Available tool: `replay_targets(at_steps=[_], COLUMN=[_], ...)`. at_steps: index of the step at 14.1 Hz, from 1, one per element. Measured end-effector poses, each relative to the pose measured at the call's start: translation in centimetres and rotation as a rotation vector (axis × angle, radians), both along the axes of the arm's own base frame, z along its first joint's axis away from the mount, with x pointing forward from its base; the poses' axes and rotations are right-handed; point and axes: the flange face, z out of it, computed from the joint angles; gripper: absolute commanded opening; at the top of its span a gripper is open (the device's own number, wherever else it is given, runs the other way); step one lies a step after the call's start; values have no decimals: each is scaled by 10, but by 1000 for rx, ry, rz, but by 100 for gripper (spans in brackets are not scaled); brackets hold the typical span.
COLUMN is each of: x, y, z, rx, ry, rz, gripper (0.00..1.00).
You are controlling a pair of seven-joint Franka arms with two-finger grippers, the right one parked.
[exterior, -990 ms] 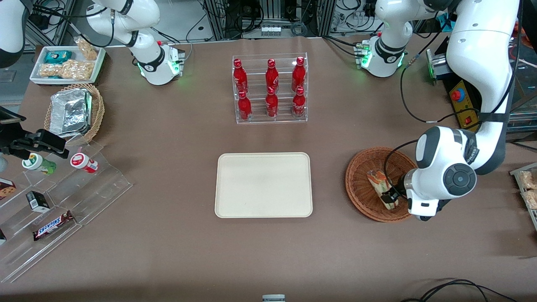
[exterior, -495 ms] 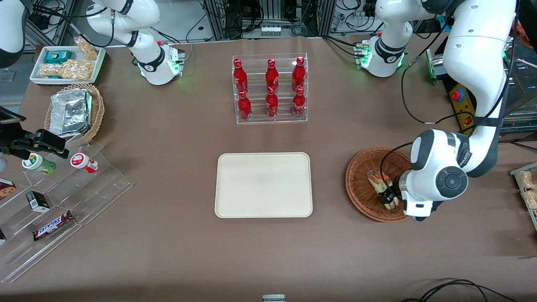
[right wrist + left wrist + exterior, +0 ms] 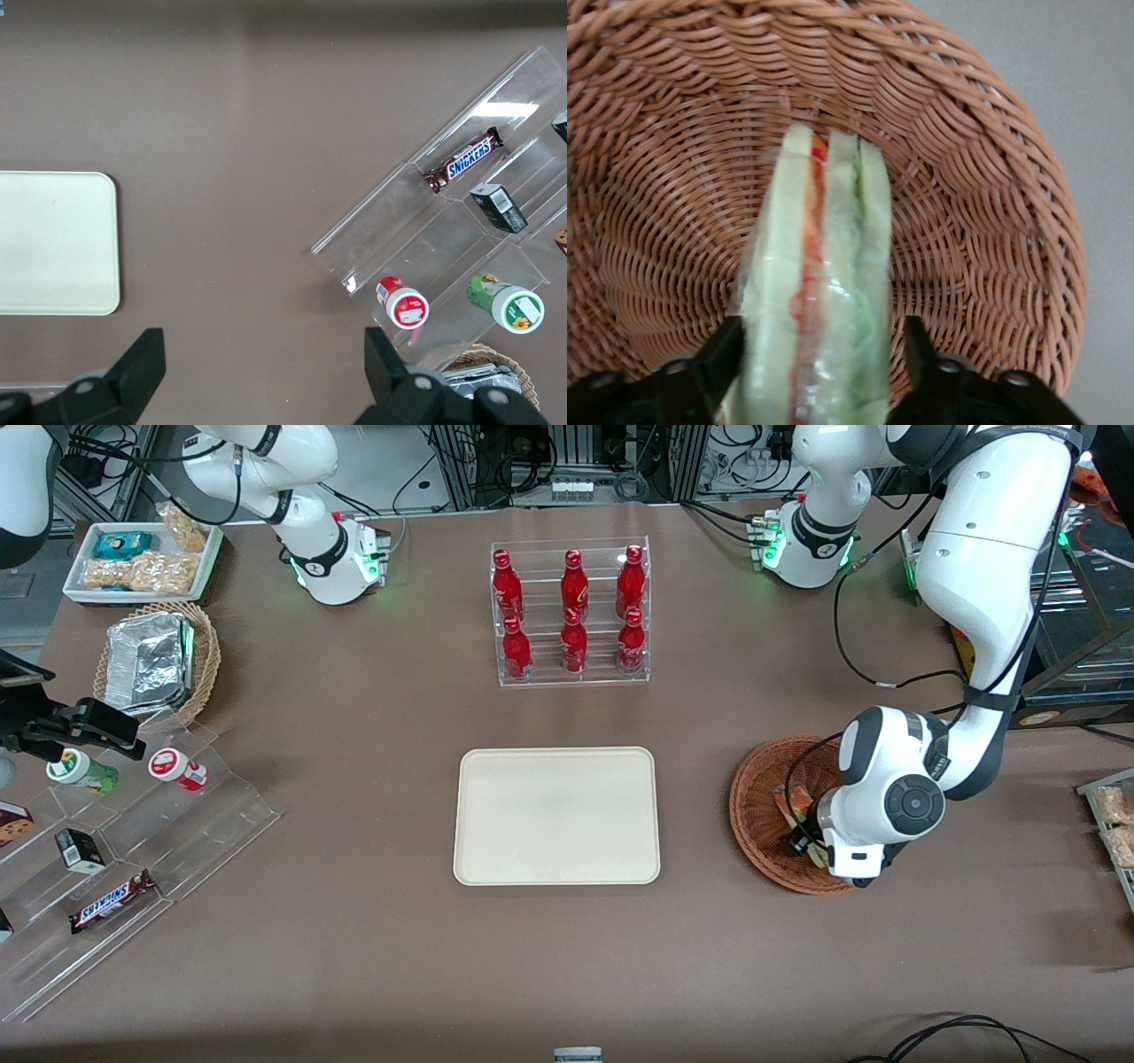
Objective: Place sandwich from basket to tray
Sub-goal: 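Close the left gripper on the wrapped sandwich, then lift the sandwich and carry it over the cream tray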
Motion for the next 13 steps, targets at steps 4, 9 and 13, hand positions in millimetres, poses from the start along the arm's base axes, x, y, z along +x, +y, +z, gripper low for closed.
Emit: replay_targets(at_steps=[4,9,13], x=[-4,-28,-62], y=[-14,-75,-179], z=[27,115,151], rx=[18,36,11], ry=[2,21,-37], rz=[-11,-116,-314], gripper=[4,7,6])
